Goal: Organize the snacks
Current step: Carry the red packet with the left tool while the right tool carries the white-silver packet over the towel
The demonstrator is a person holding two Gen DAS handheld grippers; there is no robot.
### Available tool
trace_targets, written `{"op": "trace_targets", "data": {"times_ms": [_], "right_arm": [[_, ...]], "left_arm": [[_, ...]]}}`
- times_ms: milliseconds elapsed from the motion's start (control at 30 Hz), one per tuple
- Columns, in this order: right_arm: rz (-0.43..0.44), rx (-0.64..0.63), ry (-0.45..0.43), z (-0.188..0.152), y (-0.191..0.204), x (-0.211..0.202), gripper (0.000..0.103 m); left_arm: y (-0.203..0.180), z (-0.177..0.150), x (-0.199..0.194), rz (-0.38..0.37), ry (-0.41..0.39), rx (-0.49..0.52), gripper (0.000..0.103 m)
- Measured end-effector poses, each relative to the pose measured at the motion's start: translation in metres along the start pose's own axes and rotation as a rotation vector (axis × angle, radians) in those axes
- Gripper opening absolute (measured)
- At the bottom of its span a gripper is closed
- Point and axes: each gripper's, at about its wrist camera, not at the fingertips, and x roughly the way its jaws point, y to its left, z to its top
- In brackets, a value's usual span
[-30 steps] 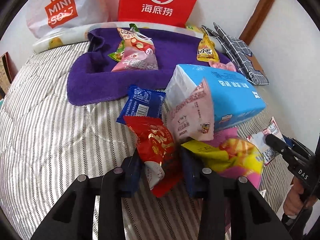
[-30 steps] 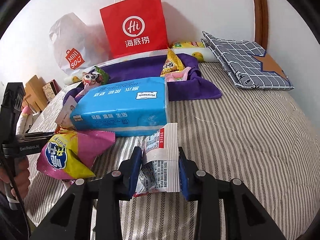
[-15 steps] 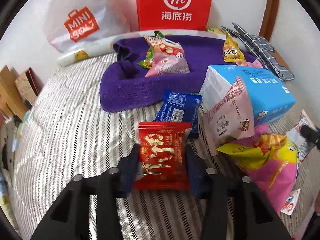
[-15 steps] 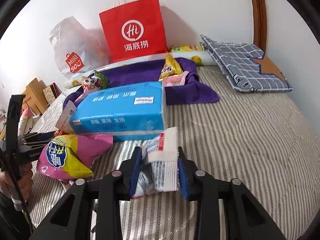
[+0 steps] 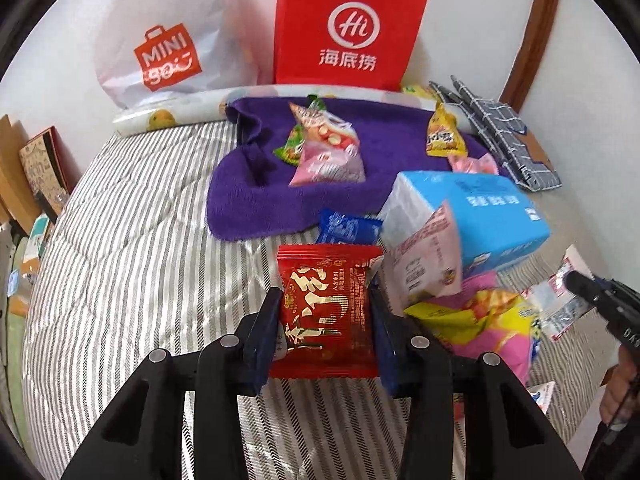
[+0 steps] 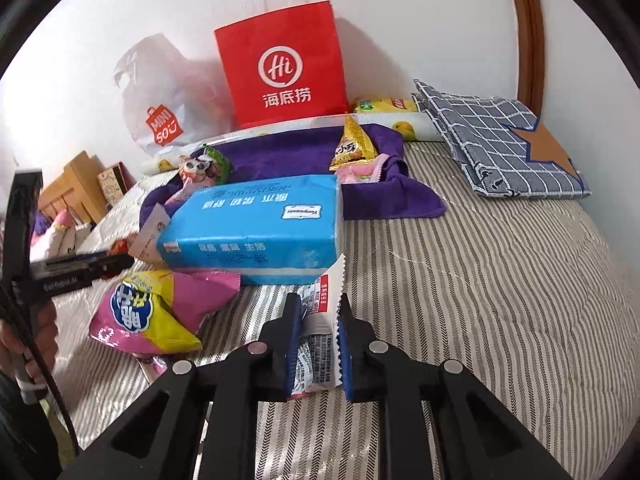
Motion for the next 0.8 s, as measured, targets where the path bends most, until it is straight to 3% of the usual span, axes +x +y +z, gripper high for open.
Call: {"op": "trace_targets", "data": {"times_ms": [133, 233, 367, 800], "right_arm": [[0.001, -0.016, 0.048, -0.005, 0.002, 0.010, 0.025], [-0.034, -0.027, 0.053, -0.009, 0.002, 0.016, 0.023], [-0.014, -0.015, 0.048, -0.006, -0.002, 0.014, 0.019], [-0.043, -0.014, -0.107, 0.041, -0.005, -0.021, 0.017]], "left_arm": [[-0.003, 0.001, 0.002, -0.018, 0.003, -0.003, 0.042], [-0.005, 0.000, 0.002, -0.031, 0.005, -0.009, 0.042], [-0.007, 0.003, -0.002, -0.043, -0.006, -0.010, 0.042], [-0.022, 0.041, -0.014, -0.093, -0.078, 0.008, 0.042]]}}
